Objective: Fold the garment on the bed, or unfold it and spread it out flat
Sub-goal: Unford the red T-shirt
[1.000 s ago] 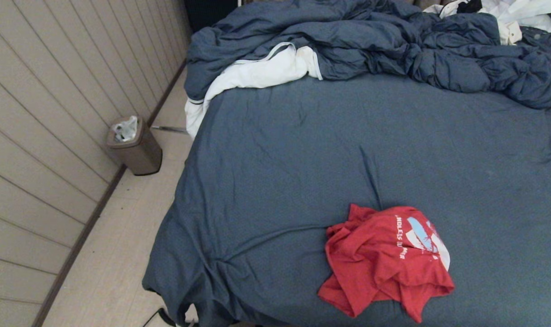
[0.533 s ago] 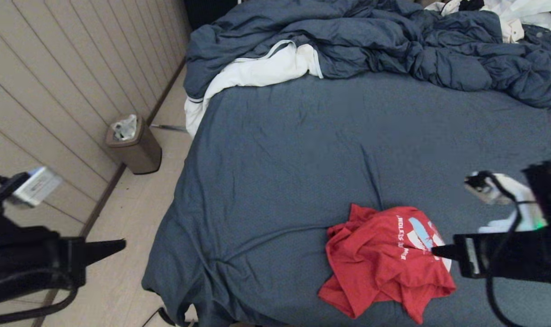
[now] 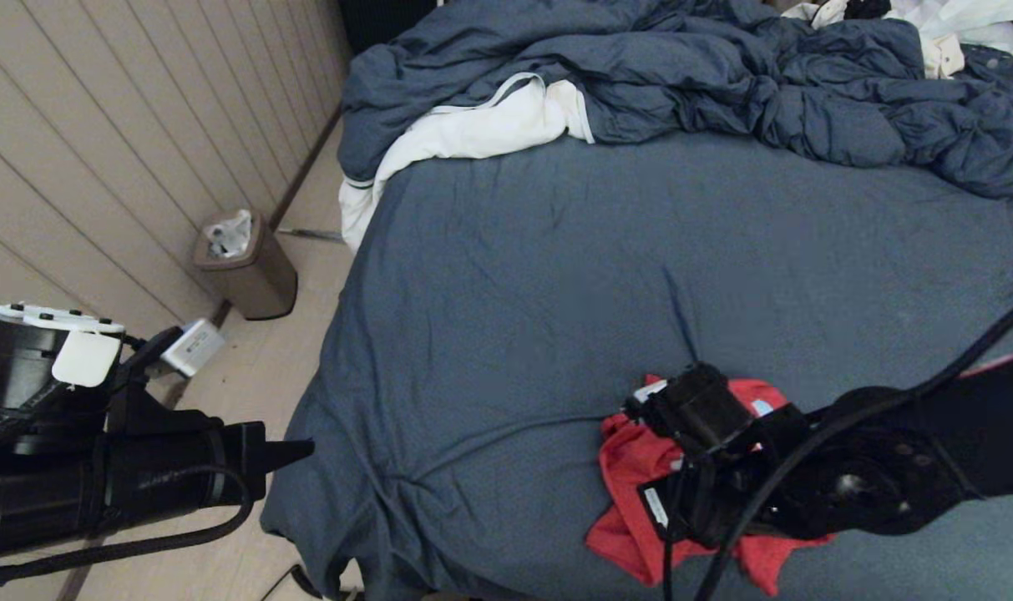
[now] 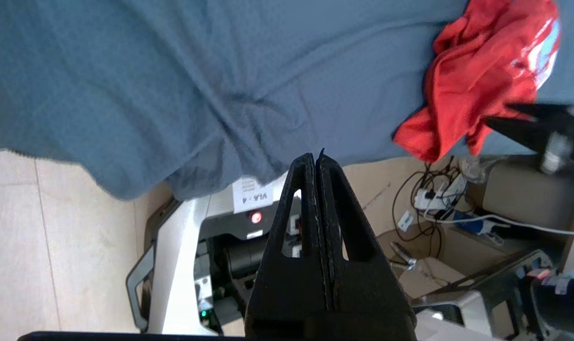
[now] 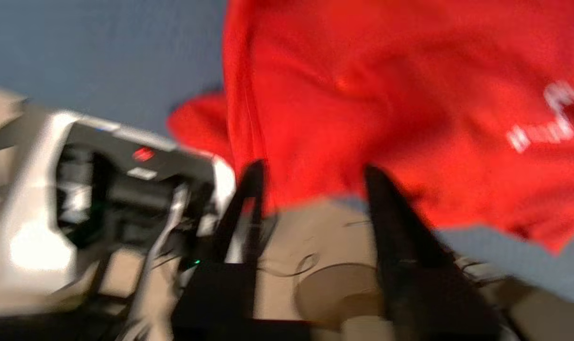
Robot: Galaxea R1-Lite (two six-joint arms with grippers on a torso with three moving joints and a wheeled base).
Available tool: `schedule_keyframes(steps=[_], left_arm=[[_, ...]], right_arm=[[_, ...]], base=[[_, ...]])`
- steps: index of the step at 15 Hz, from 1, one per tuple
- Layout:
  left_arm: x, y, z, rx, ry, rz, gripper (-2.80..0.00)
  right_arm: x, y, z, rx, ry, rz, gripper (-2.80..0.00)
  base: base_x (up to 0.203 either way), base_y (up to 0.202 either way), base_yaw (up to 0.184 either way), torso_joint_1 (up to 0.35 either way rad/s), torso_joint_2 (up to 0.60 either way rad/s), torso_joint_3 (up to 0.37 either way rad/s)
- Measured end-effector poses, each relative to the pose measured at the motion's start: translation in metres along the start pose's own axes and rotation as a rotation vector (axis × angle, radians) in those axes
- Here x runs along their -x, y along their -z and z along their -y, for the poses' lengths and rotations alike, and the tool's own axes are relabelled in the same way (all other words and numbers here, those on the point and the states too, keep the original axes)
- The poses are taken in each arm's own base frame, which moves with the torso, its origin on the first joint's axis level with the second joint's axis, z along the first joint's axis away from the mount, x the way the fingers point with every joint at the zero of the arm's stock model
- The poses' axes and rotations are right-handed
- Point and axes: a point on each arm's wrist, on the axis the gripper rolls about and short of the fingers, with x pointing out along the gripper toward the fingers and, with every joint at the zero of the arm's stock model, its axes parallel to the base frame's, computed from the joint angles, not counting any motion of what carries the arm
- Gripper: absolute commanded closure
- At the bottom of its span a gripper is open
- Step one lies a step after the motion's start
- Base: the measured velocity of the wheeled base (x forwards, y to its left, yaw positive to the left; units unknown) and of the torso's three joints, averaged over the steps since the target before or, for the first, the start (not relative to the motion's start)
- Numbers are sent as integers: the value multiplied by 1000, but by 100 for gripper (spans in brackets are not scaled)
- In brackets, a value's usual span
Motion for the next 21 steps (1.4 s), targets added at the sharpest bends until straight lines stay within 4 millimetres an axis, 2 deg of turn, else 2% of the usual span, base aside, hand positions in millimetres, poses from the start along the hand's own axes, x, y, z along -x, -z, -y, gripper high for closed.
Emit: schedule_keyframes(steps=[3, 6, 12, 13, 16, 21], left_arm=[[4, 4, 0, -1, 3, 4, 0], [11, 5, 1, -7, 9, 24, 0], [9, 7, 0, -5, 3, 12, 0], [9, 7, -1, -5, 3, 12, 0], [8, 7, -1, -3, 0, 6, 0], [7, 7, -1, -1, 0, 5, 0]], right_arm=[[-22, -12, -14, 19, 49, 3, -280], [-36, -21, -17, 38, 108, 11, -280], [-70, -28, -19, 31, 145, 7, -280], [-73, -27, -20, 33, 146, 3, 0], [-77, -27, -22, 36, 147, -1, 0], [-66, -33, -19, 21, 142, 29, 0]], base=[[0, 0, 0, 0, 0, 0], [0, 0, 0, 0, 0, 0], [0, 0, 0, 0, 0, 0], [0, 0, 0, 0, 0, 0], [0, 0, 0, 0, 0, 0], [0, 0, 0, 0, 0, 0]])
